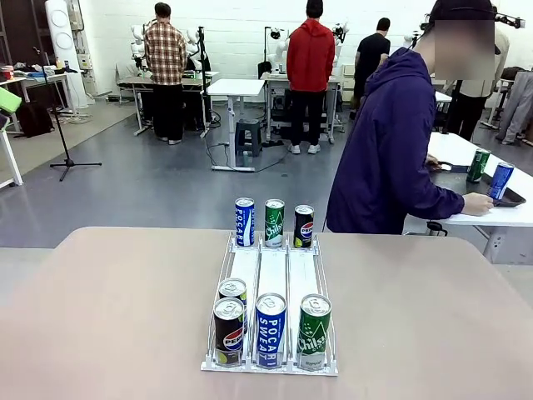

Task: Retrieve and hand over the desired beverage to the person.
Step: Place the picked can on the Handle tray extended by the person.

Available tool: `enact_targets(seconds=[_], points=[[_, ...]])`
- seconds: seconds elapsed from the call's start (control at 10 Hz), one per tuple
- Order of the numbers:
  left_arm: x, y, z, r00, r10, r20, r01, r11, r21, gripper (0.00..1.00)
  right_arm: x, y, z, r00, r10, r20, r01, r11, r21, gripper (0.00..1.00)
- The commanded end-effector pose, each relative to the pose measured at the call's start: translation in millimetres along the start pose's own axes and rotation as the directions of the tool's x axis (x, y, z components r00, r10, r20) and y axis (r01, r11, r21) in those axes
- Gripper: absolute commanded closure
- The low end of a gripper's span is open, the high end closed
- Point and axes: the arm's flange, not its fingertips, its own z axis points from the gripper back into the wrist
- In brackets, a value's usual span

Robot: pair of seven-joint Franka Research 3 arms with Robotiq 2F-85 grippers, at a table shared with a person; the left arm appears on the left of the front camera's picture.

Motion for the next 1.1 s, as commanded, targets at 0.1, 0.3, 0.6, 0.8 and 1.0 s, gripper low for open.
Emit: enact_targets(seconds=[0.1,0.3,0.6,0.8,1.0], points=[[-0.6,0.8,1.1,1.0,-0.012,0.003,0.012,1.0,-0.013,0.0,0.9,-1.2,0.6,1.0,0.002,-0.001,-0.002,1.0,0.012,0.0],[-0.6,0.8,1.1,1.0,-0.012,0.003,0.012,1.0,-0.013,0.0,0.9,-1.2,0.6,1.0,0.002,-0.001,-0.002,1.0,0.012,0.0],[-0.6,0.8,1.1,1.0,-0.012,0.003,0.012,1.0,-0.013,0.0,0.9,-1.2,0.6,1.0,0.002,-0.001,-0.002,1.0,0.012,0.0],[-0.6,0.8,1.1,1.0,-0.012,0.003,0.012,1.0,-0.013,0.0,0.9,-1.2,0.6,1.0,0.002,-0.001,-0.002,1.0,0.012,0.0],[-0.6,0.8,1.1,1.0,-0.012,0.003,0.012,1.0,-0.013,0.0,0.9,-1.2,0.6,1.0,0.002,-0.001,-0.002,1.0,0.012,0.0]])
